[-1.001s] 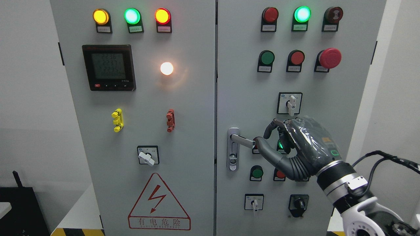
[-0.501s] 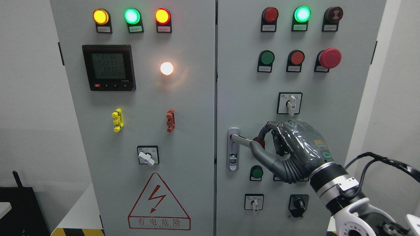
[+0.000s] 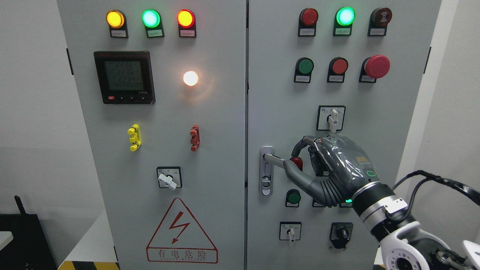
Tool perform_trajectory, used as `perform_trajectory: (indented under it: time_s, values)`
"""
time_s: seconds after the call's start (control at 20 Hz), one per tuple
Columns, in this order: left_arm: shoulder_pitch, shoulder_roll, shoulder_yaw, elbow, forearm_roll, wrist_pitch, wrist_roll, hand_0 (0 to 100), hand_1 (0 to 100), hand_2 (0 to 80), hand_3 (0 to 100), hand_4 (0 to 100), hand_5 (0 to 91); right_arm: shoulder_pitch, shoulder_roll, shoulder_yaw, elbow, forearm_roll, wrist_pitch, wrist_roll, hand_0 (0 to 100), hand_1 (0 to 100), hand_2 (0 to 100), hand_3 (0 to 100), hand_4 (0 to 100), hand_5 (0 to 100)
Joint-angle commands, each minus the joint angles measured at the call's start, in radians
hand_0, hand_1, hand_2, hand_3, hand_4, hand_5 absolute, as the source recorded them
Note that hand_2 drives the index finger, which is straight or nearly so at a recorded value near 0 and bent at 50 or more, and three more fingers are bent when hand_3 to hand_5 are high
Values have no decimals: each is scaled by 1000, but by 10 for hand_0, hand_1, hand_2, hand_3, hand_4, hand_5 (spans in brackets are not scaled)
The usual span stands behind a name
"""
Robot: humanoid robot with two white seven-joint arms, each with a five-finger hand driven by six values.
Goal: Release door handle
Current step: 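Close the right hand fingers around the silver handle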
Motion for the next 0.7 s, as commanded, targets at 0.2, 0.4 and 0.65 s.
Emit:
perform_trajectory:
  time_s: [0.2,0.4,0.65]
  values:
    - [0,0,0,-31,-1,0,1,120,389,0,0,0,0,-19,6,3,22,-12,2,36,454,242,426,1000,1000,997]
    - [0,0,0,-31,1,0,1,120,389,0,0,0,0,-21,4,1,35,-11,4,39,451,247,426,1000,1000,997]
    - [0,0,0,-31,-1,0,1,120,389,0,0,0,0,-22,7,0,48,-11,28,41,448,251,424,1000,1000,997]
